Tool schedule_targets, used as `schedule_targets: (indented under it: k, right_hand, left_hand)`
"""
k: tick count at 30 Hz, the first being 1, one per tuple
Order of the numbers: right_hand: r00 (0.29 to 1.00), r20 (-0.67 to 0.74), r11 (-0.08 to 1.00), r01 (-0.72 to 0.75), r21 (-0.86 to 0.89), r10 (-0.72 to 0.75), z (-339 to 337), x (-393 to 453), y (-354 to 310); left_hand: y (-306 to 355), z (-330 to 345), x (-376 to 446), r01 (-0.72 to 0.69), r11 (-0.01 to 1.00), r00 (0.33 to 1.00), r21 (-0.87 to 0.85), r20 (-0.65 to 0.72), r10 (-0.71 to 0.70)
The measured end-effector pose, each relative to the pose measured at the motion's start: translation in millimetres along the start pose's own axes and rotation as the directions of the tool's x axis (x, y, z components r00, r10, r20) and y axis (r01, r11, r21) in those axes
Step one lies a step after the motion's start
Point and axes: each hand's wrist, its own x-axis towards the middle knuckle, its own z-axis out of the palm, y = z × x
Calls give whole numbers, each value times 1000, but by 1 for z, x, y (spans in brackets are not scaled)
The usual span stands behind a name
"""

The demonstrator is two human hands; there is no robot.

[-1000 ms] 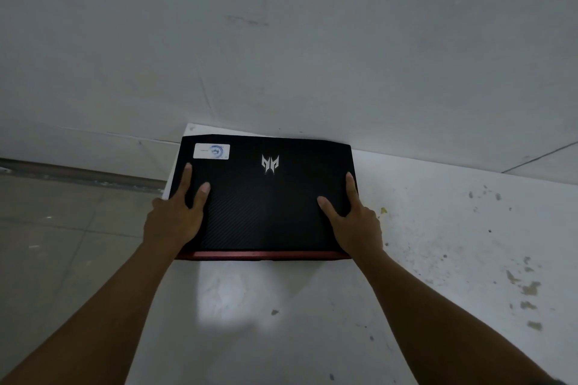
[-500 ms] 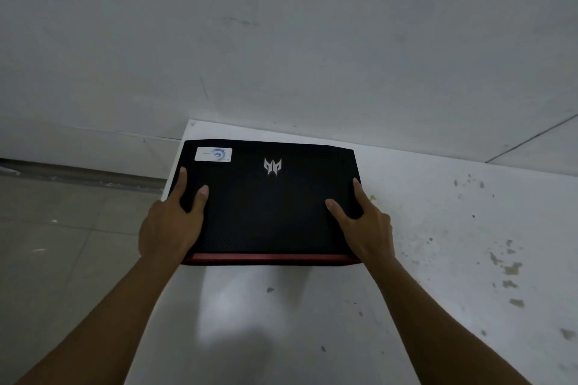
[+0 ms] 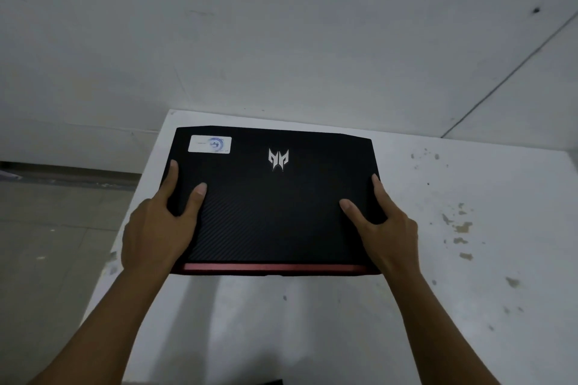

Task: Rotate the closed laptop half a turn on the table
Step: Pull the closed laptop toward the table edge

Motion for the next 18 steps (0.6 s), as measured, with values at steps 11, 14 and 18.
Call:
schedule_targets:
  k: [11, 14, 18]
  right_hand:
    - [999, -34, 999, 24, 43, -22, -95, -46, 80]
    - [999, -36, 998, 31, 56, -29, -105, -52, 108]
    - [998, -51, 996, 34, 77, -30, -101, -58, 145]
  left_hand:
    - [49, 35, -119, 13, 996, 1000, -83, 25, -11]
    - [48, 55, -140, 5, 996, 999, -87, 33, -2]
    - [39, 84, -156, -1, 997, 1000, -81, 31, 4]
